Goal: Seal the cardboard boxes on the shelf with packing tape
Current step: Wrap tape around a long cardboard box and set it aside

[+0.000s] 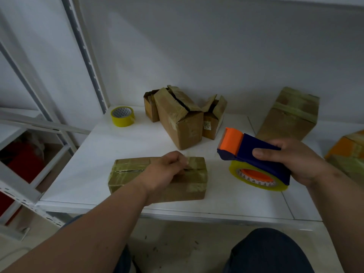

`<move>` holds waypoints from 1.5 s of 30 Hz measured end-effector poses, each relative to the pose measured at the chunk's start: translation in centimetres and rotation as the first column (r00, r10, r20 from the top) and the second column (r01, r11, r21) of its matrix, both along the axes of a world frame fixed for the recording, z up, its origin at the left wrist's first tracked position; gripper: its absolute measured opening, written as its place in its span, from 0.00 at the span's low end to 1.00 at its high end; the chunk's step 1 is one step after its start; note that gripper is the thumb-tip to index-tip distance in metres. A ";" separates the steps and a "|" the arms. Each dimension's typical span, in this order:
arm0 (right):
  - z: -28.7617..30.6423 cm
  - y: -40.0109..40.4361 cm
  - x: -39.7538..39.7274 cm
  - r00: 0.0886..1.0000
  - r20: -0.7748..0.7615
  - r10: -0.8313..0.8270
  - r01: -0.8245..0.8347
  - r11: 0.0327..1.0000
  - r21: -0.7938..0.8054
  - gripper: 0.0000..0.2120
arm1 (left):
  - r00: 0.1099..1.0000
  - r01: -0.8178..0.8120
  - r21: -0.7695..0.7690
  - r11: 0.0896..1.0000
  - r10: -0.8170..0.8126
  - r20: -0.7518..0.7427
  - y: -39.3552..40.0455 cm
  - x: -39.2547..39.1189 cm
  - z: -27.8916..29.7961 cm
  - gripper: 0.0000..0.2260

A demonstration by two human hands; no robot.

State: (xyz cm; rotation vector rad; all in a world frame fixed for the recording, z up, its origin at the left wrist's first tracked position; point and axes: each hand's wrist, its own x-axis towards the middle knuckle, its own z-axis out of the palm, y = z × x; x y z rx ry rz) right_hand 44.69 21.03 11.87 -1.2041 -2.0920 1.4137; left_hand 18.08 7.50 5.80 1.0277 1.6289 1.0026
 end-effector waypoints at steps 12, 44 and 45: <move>-0.1 -0.4 0.9 0.949 -0.314 0.033 -0.121 0.956 -0.268 0.37 | 0.982 0.068 -0.147 0.987 -0.092 -0.165 0.8 1.4 0.2 0.22; 5.9 -2.3 -1.1 0.779 -0.579 0.240 -0.368 0.923 -0.113 0.28 | 0.859 0.163 -0.420 0.893 0.081 0.505 -1.7 4.5 1.0 0.31; 5.8 -2.3 -1.1 0.782 -0.575 0.240 -0.369 0.922 -0.116 0.28 | 0.814 0.172 -0.421 0.891 0.112 0.570 -1.8 4.6 0.9 0.31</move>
